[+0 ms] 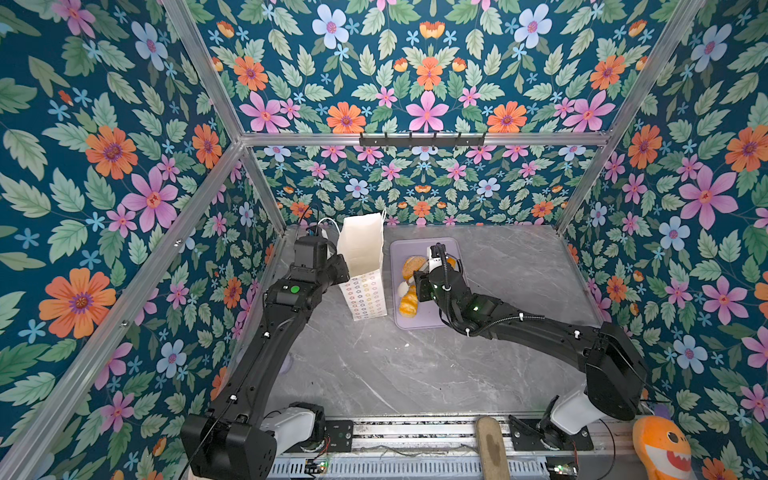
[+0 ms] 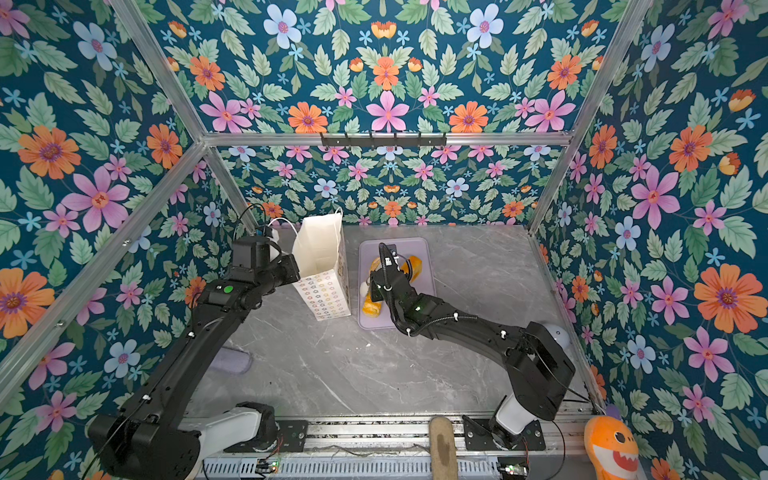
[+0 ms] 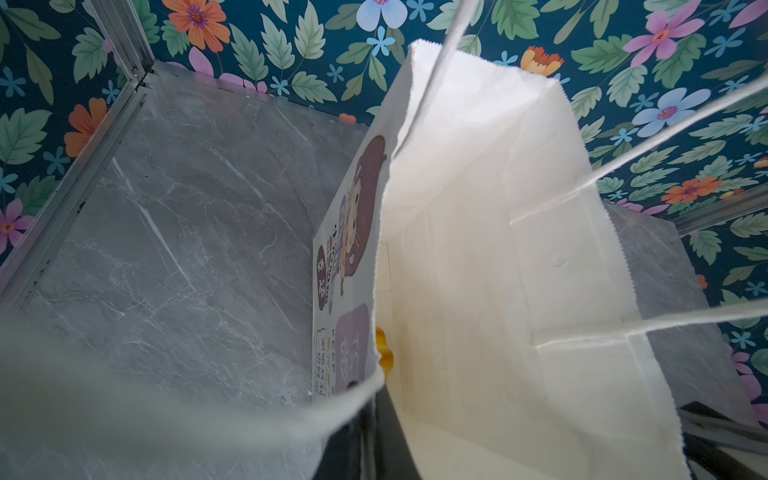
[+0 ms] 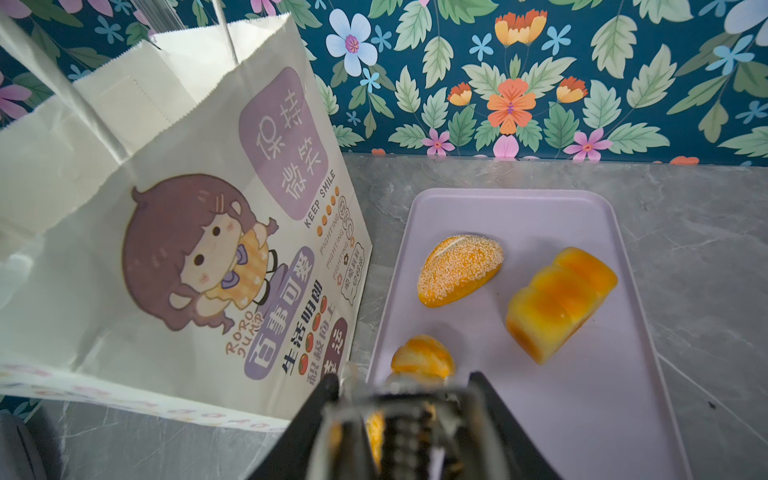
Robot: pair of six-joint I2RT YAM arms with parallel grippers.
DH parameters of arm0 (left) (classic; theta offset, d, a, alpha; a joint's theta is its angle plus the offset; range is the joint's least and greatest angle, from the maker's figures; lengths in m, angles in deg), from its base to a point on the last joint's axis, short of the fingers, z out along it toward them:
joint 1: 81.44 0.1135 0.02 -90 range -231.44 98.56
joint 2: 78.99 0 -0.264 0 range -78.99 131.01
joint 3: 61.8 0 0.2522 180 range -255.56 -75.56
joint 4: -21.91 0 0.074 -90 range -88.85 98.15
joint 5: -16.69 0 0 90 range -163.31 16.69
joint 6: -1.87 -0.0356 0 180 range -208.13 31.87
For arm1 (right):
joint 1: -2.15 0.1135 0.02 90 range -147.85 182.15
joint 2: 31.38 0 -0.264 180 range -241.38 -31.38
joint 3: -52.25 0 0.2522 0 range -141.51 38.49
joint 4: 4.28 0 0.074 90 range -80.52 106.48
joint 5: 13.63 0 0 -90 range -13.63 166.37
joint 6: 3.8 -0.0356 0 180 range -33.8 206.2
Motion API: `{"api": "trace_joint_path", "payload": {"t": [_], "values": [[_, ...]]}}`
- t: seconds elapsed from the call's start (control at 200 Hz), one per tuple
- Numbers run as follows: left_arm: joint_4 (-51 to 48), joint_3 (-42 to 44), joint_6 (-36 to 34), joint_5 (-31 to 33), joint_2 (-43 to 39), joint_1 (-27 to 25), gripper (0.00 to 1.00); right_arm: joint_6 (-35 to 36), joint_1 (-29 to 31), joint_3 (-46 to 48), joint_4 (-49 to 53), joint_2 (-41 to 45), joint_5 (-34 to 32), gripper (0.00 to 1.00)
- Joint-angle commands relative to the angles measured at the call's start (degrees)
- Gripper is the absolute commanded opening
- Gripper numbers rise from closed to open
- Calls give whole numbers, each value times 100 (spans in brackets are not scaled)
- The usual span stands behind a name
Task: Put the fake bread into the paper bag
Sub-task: 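Lower the tongs onto the orange swirl bun and squeeze them shut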
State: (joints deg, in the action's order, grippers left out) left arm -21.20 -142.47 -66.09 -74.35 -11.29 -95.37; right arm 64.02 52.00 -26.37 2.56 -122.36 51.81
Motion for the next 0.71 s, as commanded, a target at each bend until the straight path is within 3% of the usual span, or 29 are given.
{"api": "trace_joint_path", "payload": {"t": [0.0,0.7], "values": [[34,11,-77,-2,-19,0,10,-105,25,-35,-87,-38,-160,50],[42,35,-103,3,-55,-4,10,-50,104,-44,-168,-572,-274,50]]}}
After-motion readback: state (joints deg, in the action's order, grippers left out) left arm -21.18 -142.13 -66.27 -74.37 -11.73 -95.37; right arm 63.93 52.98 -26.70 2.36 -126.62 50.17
